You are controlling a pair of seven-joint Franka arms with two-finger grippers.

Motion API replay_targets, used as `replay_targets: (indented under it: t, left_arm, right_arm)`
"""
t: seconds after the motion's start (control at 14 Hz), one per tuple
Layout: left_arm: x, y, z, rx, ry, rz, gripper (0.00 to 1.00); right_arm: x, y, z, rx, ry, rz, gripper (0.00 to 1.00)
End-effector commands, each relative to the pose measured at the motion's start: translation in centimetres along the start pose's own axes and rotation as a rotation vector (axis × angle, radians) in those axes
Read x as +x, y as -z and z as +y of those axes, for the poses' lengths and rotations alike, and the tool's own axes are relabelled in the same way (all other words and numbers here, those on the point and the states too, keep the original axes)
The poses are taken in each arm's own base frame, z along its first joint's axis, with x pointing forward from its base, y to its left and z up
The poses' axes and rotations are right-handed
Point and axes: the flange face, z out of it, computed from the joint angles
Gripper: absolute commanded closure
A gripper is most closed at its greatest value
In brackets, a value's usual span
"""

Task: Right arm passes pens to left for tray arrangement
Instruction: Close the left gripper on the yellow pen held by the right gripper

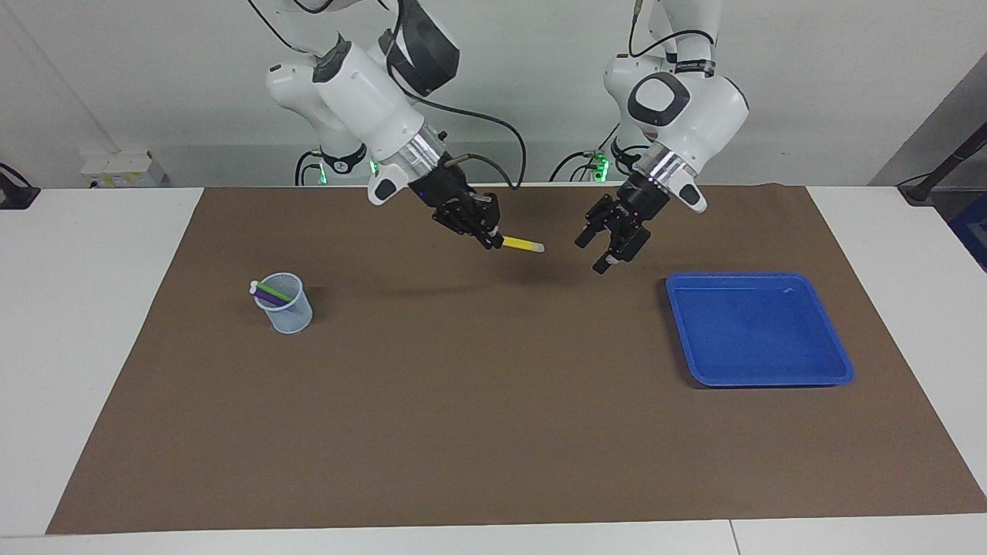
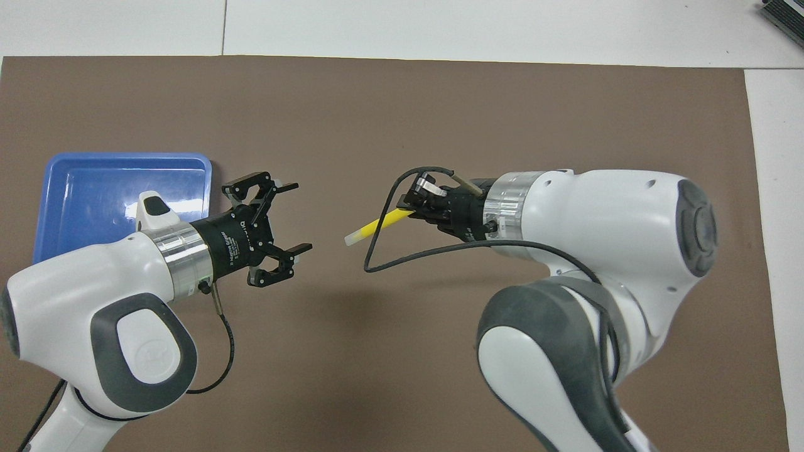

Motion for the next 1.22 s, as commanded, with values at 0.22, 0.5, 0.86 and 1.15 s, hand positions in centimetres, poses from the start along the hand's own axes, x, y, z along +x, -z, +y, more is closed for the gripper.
replay_targets:
  t: [0.22, 0.5, 0.86, 1.15]
  left_arm:
    - [-1.9, -0.5, -1.6, -0.060, 0.153, 0.005, 0.00]
    - [-3.2, -1.2, -2.7, -0.064, 0.129, 0.008, 0.00]
    - [-3.2, -2.5, -6.0, -0.065, 0.087, 0.050, 0.07]
    - [-3.4, -2.6, -6.1, -0.069, 0.079, 0.050, 0.22]
  right_arm:
    - [-2.8, -4.2, -1.0, 0.061, -0.082, 0.030, 1.00]
    - [-3.0, -4.3, -1.1, 0.062, -0.079, 0.028, 1.00]
    - [-2.9, -4.4, -1.1, 0.061, -0.081, 0.028, 1.00]
    - [-2.8, -4.2, -1.3, 0.065, -0.081, 0.030, 1.00]
